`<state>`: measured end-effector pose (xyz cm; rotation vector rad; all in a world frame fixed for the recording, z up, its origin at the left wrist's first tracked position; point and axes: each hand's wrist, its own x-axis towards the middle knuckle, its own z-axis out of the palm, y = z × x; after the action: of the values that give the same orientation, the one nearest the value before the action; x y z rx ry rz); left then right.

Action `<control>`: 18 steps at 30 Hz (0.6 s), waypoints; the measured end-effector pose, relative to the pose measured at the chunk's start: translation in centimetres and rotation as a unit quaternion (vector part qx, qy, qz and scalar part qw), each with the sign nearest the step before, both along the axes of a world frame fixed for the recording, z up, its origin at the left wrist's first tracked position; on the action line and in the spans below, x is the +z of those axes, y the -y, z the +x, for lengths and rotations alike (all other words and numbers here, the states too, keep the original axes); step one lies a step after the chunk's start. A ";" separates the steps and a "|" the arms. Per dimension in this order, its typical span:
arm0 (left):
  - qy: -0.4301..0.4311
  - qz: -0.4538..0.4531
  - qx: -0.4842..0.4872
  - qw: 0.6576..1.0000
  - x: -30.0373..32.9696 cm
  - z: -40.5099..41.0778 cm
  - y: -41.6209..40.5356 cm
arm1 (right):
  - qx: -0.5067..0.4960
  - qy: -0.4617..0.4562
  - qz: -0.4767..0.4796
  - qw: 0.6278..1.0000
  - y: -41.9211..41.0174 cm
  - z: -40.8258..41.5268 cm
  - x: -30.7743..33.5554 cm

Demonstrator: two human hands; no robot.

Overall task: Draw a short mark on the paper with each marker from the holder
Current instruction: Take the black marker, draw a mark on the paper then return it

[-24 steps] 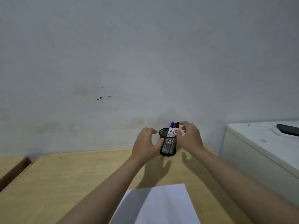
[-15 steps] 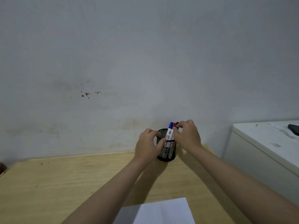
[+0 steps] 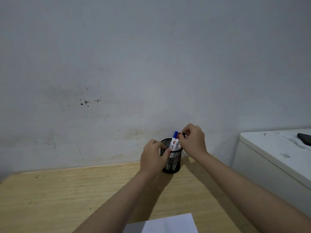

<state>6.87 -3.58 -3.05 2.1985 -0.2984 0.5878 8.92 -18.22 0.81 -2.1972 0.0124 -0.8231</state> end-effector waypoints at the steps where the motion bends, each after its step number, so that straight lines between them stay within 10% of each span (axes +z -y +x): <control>1: -0.008 0.003 -0.002 1.000 0.2 -0.2 0.0 | 0.003 0.016 0.021 1.000 0.0 -0.6 0.5; 7: -0.008 -0.133 -0.016 0.991 3.5 -4.7 0.1 | 0.035 0.157 0.119 0.980 -0.2 -6.7 5.0; 18: -0.130 -0.478 -0.142 0.857 9.3 -17.2 -1.8 | 0.182 0.234 0.170 0.940 -4.0 -20.7 2.8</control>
<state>-10.30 -1.78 6.23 1.2063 -0.1294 0.1801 -11.75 -14.18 3.57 -1.5747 -0.4424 -1.0197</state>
